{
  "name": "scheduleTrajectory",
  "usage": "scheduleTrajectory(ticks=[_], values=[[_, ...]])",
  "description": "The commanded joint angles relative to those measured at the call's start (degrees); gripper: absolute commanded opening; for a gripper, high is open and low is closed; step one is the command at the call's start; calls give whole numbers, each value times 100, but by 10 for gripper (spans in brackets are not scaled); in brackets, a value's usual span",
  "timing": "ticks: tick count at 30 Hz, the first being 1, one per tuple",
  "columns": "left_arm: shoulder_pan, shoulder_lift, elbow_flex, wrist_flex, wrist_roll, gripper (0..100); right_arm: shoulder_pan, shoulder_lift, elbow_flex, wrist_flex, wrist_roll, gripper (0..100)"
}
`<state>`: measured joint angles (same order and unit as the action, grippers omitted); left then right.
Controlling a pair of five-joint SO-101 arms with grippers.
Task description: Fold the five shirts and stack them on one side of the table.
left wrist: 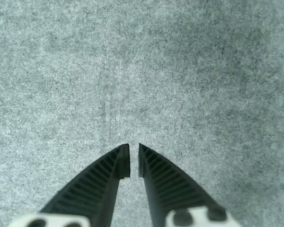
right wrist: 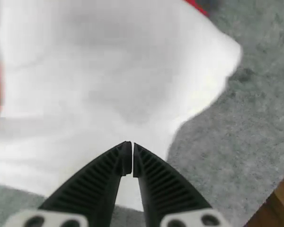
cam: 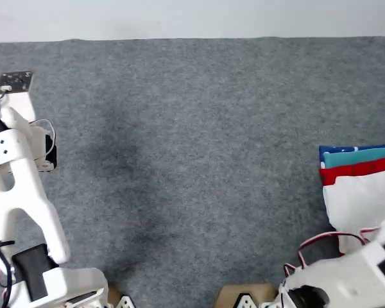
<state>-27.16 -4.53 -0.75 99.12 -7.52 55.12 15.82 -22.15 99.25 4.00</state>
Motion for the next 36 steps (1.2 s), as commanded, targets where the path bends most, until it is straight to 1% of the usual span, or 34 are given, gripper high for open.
scheduleTrajectory(ticks=[1, 4, 9, 13, 16, 23, 26, 31, 36], values=[[26, -273, -31, 141, 44, 43, -400, -295, -281, -101, 0, 9], [18, -273, -31, 141, 26, 43, -585, 136, -255, -690, 0, 9], [18, -273, -31, 141, 35, 43, -884, 1305, -281, -1833, 0, 9], [18, -273, -31, 141, 26, 43, -1182, 1903, -343, -2404, 0, 9], [18, -281, -31, 141, 18, 43, -1244, 1886, -527, -2360, 0, 9], [18, -281, -31, 141, 18, 31, -1200, 1095, -1310, -1473, 9, 9], [18, -281, -31, 141, 26, 31, -1147, 840, -1354, -1455, 35, 9], [35, -281, -31, 141, 26, 31, -1051, 1095, -1336, -2202, 44, 9], [18, -281, -31, 141, 26, 31, -1024, 1982, -1336, -3160, 53, 9]])
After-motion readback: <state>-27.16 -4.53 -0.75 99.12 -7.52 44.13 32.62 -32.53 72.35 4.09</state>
